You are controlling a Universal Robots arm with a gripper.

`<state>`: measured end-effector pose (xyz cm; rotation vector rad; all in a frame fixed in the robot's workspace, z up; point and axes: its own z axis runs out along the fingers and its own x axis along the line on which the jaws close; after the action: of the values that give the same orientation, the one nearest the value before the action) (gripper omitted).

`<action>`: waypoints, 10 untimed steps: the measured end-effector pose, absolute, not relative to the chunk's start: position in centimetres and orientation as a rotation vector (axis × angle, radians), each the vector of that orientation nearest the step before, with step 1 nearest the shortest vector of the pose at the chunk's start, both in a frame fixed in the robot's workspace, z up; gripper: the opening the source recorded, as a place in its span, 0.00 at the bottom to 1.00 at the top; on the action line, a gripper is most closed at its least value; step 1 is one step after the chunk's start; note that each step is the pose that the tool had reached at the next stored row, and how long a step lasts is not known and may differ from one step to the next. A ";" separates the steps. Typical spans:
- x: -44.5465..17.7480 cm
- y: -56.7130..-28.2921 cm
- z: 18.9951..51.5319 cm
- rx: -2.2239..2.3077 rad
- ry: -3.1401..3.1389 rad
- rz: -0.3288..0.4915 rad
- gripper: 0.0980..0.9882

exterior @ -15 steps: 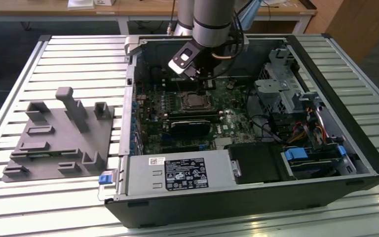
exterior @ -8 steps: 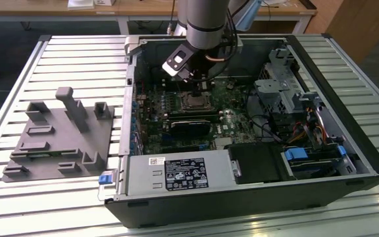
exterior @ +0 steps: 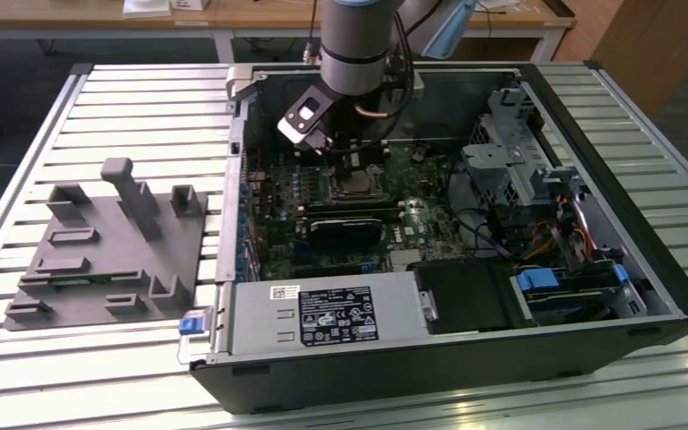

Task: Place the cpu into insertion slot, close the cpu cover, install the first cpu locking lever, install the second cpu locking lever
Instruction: 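Close the cpu cover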

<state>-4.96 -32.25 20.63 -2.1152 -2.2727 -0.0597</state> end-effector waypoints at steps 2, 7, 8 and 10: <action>-5.1 -32.3 20.4 -2.115 -2.273 -0.060 0.01; -5.2 -32.3 19.8 -2.115 -2.273 -0.057 0.01; -5.2 -32.3 19.8 -2.115 -2.273 -0.057 0.01; -5.2 -32.3 19.8 -2.115 -2.273 -0.059 0.01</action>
<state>-5.19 -32.26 19.78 -2.1153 -2.2729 -0.0588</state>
